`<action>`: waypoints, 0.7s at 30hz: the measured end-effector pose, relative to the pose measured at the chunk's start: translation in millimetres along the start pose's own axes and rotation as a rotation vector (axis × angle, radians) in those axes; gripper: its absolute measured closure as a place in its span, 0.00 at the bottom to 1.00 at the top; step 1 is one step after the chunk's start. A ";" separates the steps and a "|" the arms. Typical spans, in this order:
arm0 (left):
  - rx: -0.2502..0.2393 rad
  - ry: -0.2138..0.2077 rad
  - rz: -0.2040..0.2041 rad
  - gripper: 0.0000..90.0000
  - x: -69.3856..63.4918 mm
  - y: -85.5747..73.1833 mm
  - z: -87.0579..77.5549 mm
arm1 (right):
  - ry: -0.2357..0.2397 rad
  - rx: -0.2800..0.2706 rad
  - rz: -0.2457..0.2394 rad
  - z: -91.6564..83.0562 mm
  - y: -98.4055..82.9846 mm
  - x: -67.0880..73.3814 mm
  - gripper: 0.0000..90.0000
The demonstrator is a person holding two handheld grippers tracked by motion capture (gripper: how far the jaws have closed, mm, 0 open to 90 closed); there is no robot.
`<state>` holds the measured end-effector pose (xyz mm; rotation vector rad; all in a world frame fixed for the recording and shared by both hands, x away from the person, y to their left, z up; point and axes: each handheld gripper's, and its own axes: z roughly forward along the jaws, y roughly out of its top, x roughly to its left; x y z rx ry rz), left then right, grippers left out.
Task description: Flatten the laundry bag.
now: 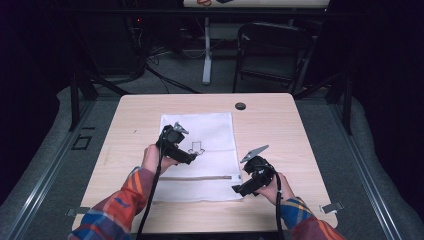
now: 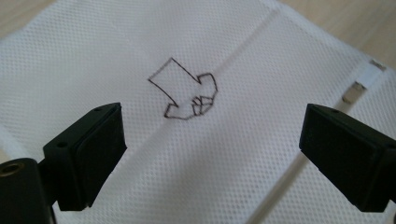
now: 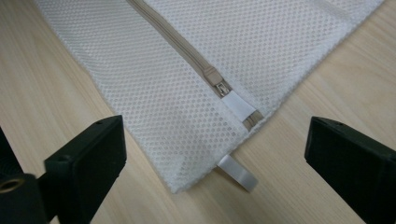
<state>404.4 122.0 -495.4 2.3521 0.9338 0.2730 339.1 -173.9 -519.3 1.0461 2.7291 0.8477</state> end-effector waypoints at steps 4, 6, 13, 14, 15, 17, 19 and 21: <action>0.016 -0.016 0.011 0.06 -7.8 -12.3 -0.4 | -0.038 0.023 0.019 -2.5 -1.5 -6.4 0.04; 0.020 -0.024 0.017 0.06 -10.0 -14.8 -0.1 | -0.043 0.015 0.035 -3.5 -2.8 -10.0 0.04; 0.030 -0.027 0.030 0.05 -12.1 -12.9 2.3 | -0.042 0.011 0.046 -2.0 -4.2 -11.7 0.06; 0.028 -0.030 0.029 0.04 -12.7 -12.6 2.2 | -0.043 0.014 0.043 -3.0 -4.1 -12.4 0.06; 0.024 -0.033 0.030 0.04 -13.2 -12.4 2.6 | -0.039 0.024 0.039 -3.6 -4.1 -13.4 0.06; 0.024 -0.030 0.030 0.03 -14.1 -12.2 3.3 | -0.042 0.019 0.047 -3.9 -4.9 -14.2 0.06; 0.028 -0.028 0.029 0.03 -14.9 -12.4 4.1 | -0.042 0.023 0.050 -3.7 -5.0 -14.8 0.05; 0.021 -0.030 0.029 0.02 -15.8 -12.2 4.0 | -0.048 0.023 0.052 -4.0 -4.7 -14.8 0.06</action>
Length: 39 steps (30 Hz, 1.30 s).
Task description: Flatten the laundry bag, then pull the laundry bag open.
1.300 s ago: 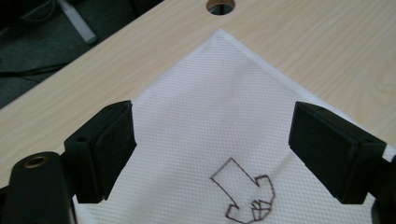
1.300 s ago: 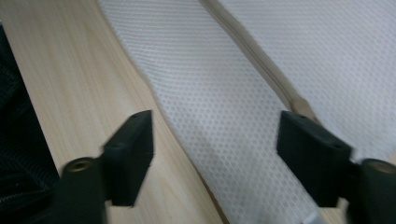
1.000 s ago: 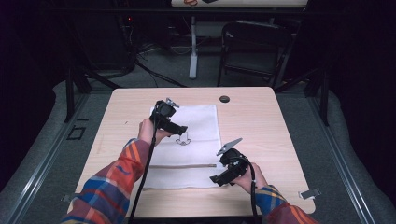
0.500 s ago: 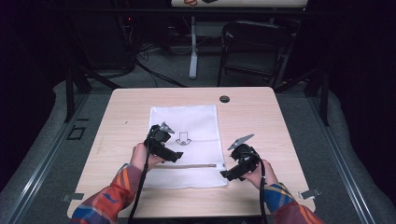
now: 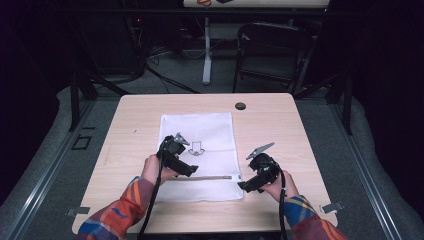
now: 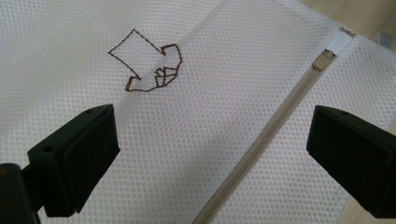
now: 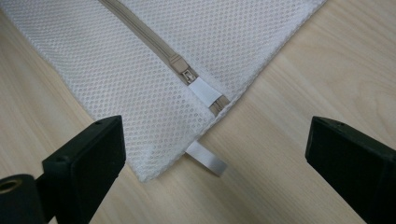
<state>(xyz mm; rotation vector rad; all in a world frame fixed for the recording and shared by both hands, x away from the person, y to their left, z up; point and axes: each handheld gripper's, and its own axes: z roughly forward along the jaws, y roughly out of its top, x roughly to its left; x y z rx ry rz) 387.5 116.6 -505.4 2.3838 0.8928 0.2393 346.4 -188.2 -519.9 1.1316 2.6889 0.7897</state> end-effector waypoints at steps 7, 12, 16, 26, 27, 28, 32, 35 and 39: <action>-0.027 -0.025 0.020 0.02 -6.5 3.5 6.1 | 0.014 0.016 0.000 2.1 1.0 0.0 0.08; -0.055 -0.056 0.053 0.04 -18.2 9.3 15.4 | -0.001 0.006 -0.003 1.9 0.7 0.8 0.13; -0.052 -0.076 0.074 0.06 -28.5 13.6 25.2 | 0.003 0.002 -0.004 3.0 0.7 0.4 0.16; -0.048 -0.147 0.147 0.18 -48.2 20.9 49.3 | -0.005 0.005 -0.009 9.0 4.0 1.5 0.32; -0.051 -0.173 0.153 0.19 -48.7 21.2 51.9 | -0.006 0.003 -0.007 9.7 4.1 1.3 0.36; -0.053 -0.183 0.154 0.22 -50.1 21.4 54.3 | -0.008 0.000 -0.004 10.5 4.3 1.1 0.40; -0.046 -0.224 0.174 0.32 -53.8 22.6 63.8 | -0.016 0.003 -0.009 13.8 5.7 0.2 0.55; -0.046 -0.243 0.191 0.41 -56.0 23.5 68.8 | -0.014 -0.003 -0.015 17.1 6.5 0.1 0.65; -0.044 -0.253 0.203 0.54 -58.6 23.9 74.3 | -0.014 -0.009 -0.017 22.0 8.1 0.9 0.79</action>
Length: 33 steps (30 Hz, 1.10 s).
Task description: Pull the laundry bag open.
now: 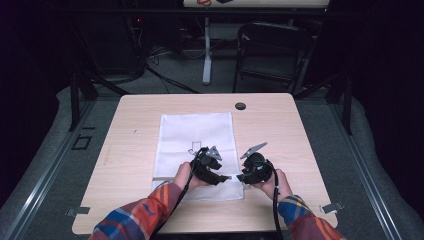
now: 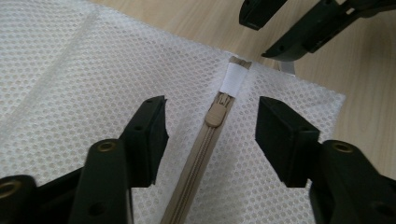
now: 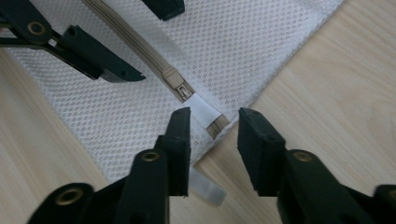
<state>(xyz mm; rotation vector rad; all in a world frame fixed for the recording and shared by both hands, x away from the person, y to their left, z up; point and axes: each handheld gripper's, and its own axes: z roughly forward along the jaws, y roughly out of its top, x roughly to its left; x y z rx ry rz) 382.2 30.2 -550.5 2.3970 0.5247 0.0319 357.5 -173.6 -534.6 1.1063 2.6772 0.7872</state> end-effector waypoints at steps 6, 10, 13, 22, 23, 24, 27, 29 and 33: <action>0.013 -0.007 0.027 0.67 -2.0 2.0 5.8 | -0.016 -0.003 -0.007 10.8 5.1 3.0 1.00; 0.021 -0.001 0.038 0.74 -2.5 2.0 8.9 | -0.014 0.003 -0.021 15.9 6.9 5.9 1.00; 0.024 -0.012 0.031 0.77 -0.9 1.4 11.9 | -0.020 0.006 -0.021 18.7 7.7 5.9 1.00; 0.048 -0.030 0.046 0.82 -3.6 -0.4 17.8 | -0.013 0.026 -0.011 28.6 6.0 2.8 1.00; 0.043 -0.029 0.046 0.84 -4.0 -1.2 18.6 | -0.011 0.028 -0.011 29.2 5.0 3.4 1.00; 0.042 -0.029 0.042 0.86 -3.8 -1.7 18.4 | 0.000 0.007 -0.016 30.2 4.0 4.4 1.00; 0.042 -0.041 0.037 0.89 -3.8 -2.6 18.0 | 0.015 0.014 -0.005 29.1 2.5 3.2 1.00; 0.041 -0.043 0.042 0.90 -5.2 -2.6 17.8 | 0.029 0.022 -0.002 28.3 1.8 1.6 1.00; 0.035 -0.047 0.043 0.90 -6.6 -3.2 17.0 | 0.031 0.027 -0.006 27.7 0.5 2.9 1.00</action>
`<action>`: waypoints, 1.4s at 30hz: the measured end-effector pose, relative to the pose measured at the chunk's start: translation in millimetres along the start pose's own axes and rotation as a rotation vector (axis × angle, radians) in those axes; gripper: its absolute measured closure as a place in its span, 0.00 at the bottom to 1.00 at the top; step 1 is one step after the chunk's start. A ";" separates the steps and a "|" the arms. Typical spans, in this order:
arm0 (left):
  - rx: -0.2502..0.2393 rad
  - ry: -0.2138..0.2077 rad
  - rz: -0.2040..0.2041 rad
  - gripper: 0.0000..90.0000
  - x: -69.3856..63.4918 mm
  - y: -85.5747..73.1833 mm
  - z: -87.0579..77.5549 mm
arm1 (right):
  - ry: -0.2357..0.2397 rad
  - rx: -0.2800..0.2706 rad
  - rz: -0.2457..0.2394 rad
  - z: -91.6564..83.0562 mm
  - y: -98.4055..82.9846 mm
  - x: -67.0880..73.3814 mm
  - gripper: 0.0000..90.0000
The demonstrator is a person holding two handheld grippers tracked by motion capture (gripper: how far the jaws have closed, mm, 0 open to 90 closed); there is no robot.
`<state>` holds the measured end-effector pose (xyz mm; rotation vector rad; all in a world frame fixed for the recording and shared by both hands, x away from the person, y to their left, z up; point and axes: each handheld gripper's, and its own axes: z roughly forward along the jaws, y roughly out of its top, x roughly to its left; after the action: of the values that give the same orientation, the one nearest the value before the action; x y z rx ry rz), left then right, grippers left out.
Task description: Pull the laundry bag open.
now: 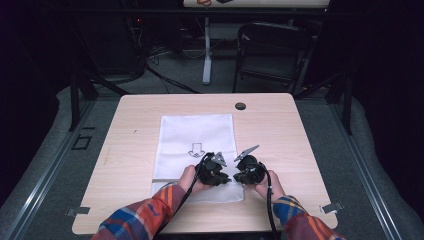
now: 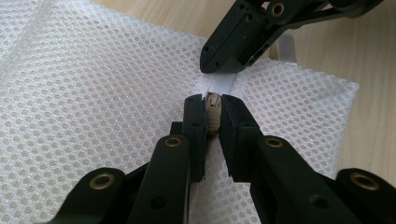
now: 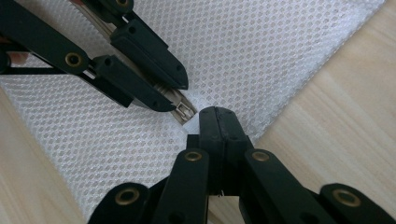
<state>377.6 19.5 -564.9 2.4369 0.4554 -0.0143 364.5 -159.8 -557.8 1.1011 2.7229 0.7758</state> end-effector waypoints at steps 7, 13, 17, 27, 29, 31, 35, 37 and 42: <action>-0.013 0.005 -0.004 0.90 -1.2 1.8 3.3 | 0.001 0.001 0.005 -0.2 -0.1 0.3 1.00; -0.012 0.007 -0.002 0.89 -1.4 2.0 6.4 | 0.002 -0.003 0.014 0.1 0.0 1.6 1.00; -0.012 0.001 0.009 0.91 -1.8 2.2 6.6 | -0.005 -0.002 0.005 -0.2 -0.6 1.1 1.00; -0.022 0.016 -0.007 0.91 -2.8 0.8 6.2 | -0.011 -0.040 0.005 0.0 -5.6 2.0 1.00; -0.020 0.022 0.004 0.91 -3.3 0.9 6.0 | -0.010 -0.045 0.004 0.6 -5.2 3.2 1.00; -0.026 0.018 -0.008 0.91 -3.1 -0.4 5.4 | -0.025 -0.032 -0.010 0.3 -4.1 4.2 1.00; -0.024 0.018 0.007 0.91 -3.4 -0.7 4.5 | -0.034 -0.028 -0.023 0.7 -3.1 6.7 1.00; -0.025 0.019 0.007 0.91 -2.9 -1.2 3.8 | -0.039 -0.030 -0.020 0.7 -3.3 7.0 1.00; -0.016 0.026 0.005 0.91 -1.5 -3.0 1.1 | -0.044 -0.024 -0.021 0.4 -3.6 6.3 1.00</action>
<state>375.3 20.5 -567.4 2.4252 0.4599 0.0228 357.7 -157.6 -559.3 1.0694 2.6774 0.7701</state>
